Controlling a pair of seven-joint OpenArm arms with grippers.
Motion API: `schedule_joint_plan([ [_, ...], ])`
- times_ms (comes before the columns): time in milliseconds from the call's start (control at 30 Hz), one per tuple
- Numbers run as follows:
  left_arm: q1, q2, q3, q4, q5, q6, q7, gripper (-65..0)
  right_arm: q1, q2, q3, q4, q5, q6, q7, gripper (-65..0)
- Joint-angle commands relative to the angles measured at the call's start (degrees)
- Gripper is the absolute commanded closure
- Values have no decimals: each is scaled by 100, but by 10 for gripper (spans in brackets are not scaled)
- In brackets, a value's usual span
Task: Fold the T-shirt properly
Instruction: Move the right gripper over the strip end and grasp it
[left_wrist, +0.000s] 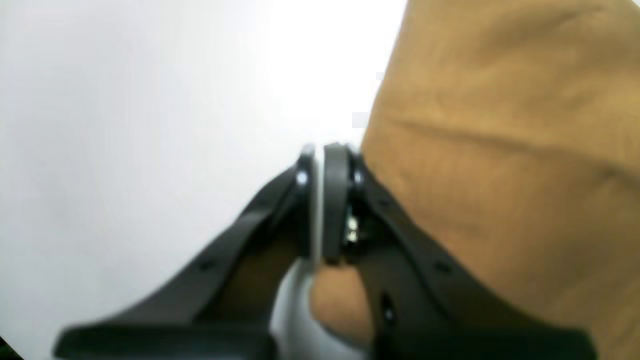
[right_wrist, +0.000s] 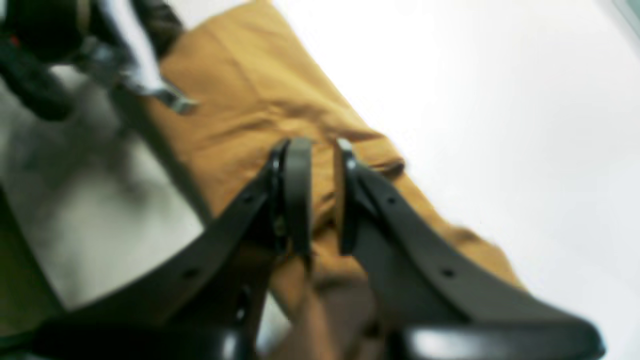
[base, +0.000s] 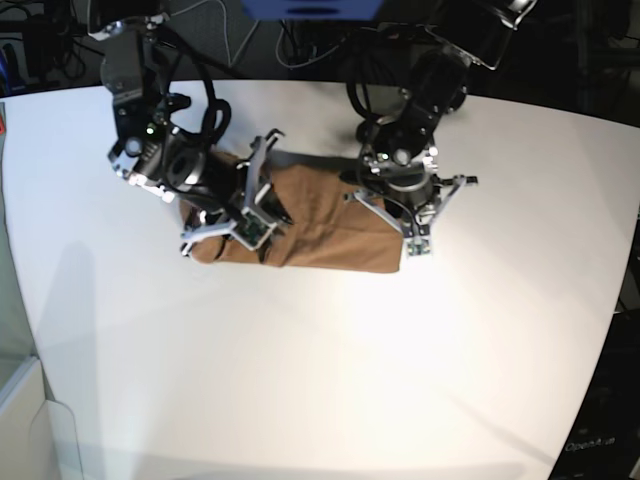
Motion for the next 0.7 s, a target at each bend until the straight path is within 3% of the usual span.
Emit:
schedule_joint_plan([
  [0, 6, 30, 13, 35, -177, -49, 183, -26, 91, -54, 19, 90, 104, -34, 122, -64],
  [233, -3, 22, 13, 9, -177, -49, 183, -26, 82, 25, 432, 81, 96, -34, 122, -67],
  [300, -11, 22, 4, -9, -177, -49, 183, -26, 38, 69, 687, 81, 96, -34, 122, -102],
  [467, -38, 22, 13, -18, -177, -49, 183, -26, 12, 51, 1083, 90, 113, -34, 122, -263],
  [667, -47, 22, 13, -26, -177, -49, 183, -26, -226, -186, 1100, 187, 113, -34, 192, -299],
])
